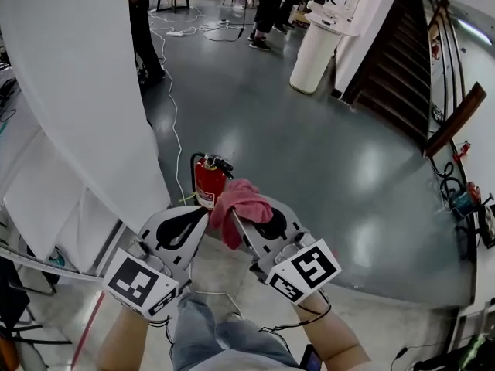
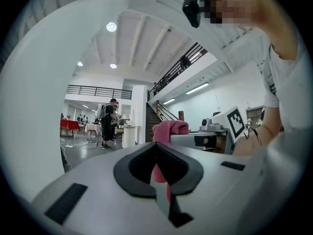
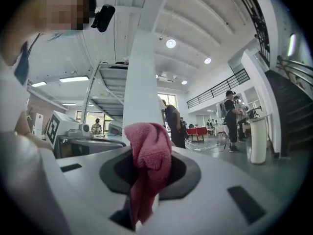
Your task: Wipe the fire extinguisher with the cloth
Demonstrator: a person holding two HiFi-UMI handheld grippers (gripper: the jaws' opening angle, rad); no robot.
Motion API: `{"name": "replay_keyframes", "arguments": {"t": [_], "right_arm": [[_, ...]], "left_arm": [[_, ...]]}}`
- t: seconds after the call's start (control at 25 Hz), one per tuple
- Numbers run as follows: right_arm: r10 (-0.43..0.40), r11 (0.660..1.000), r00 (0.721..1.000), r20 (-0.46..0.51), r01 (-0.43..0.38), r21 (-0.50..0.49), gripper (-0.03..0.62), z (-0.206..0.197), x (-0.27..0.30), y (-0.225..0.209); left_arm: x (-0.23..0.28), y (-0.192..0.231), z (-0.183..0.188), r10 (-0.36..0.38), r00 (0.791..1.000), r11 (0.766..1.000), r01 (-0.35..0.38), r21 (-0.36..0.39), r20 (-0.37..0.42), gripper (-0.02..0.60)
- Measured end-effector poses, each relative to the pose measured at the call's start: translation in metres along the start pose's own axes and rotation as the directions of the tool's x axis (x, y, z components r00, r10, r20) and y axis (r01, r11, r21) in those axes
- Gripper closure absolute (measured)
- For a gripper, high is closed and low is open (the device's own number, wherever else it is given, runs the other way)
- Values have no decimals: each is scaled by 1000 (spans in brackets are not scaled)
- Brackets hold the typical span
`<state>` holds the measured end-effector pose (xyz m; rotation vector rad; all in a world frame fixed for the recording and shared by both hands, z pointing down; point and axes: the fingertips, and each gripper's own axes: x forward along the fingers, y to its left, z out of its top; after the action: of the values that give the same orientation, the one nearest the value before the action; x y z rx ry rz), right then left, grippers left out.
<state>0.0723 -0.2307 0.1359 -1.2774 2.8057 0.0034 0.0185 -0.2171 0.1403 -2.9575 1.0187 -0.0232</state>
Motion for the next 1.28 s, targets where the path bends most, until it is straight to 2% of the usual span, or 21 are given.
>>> {"name": "replay_keyframes", "arguments": {"t": [0.16, 0.36, 0.6, 0.84, 1.08, 1.2, 1.28], "right_arm": [[-17, 999, 1000, 17, 18, -30, 508, -38, 31, -25], [-40, 997, 997, 60, 43, -59, 508, -111, 62, -50], [-53, 993, 995, 83, 61, -98, 508, -220, 87, -73], [-40, 982, 992, 123, 62, -179, 508, -310, 103, -89], [-65, 954, 988, 143, 103, -280, 508, -353, 111, -105], [-86, 923, 981, 171, 143, -357, 508, -345, 134, -118], [-116, 898, 981, 158, 172, -406, 508, -349, 150, -131]], "left_arm": [[22, 31, -30, -31, 999, 999, 31, 27, 13, 574], [44, 59, -94, -69, 998, 993, 67, 97, 16, 574], [66, 78, -198, -119, 992, 984, 113, 138, 32, 574], [69, 90, -300, -124, 989, 977, 108, 185, 77, 574], [48, 87, -363, -66, 992, 980, 45, 192, 106, 574], [43, 85, -373, -43, 994, 980, 24, 196, 96, 574], [46, 83, -372, -42, 995, 981, 23, 193, 95, 574]]}}
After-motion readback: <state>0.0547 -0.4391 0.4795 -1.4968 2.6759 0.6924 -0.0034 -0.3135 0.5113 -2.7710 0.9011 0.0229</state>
